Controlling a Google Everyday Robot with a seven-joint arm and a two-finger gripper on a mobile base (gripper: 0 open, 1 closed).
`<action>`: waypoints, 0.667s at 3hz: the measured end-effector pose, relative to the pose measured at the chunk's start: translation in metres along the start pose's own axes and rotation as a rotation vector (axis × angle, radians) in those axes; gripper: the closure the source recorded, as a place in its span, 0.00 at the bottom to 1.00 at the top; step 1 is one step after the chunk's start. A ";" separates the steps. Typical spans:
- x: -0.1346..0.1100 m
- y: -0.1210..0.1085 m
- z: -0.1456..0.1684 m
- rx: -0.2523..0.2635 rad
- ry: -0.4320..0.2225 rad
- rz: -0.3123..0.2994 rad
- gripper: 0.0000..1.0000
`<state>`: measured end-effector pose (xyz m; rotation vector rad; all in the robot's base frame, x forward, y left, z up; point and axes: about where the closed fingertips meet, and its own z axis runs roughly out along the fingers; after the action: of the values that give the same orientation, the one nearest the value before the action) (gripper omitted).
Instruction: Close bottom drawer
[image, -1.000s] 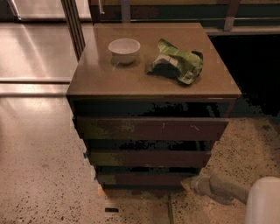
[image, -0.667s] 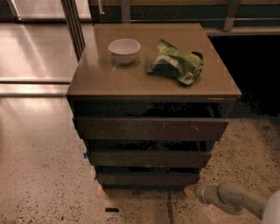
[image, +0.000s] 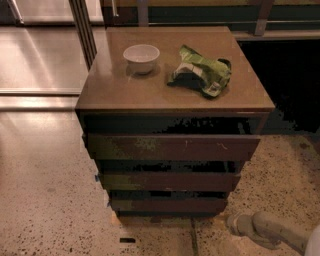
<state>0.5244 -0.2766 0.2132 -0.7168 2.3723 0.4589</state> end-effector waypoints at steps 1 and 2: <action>0.000 0.000 0.000 0.000 0.000 0.000 0.37; 0.000 0.000 0.000 0.000 0.000 0.000 0.14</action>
Offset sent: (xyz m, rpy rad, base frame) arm 0.0000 0.0000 0.0000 0.0000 0.0000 0.0000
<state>0.5244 -0.2765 0.2132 -0.7169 2.3723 0.4591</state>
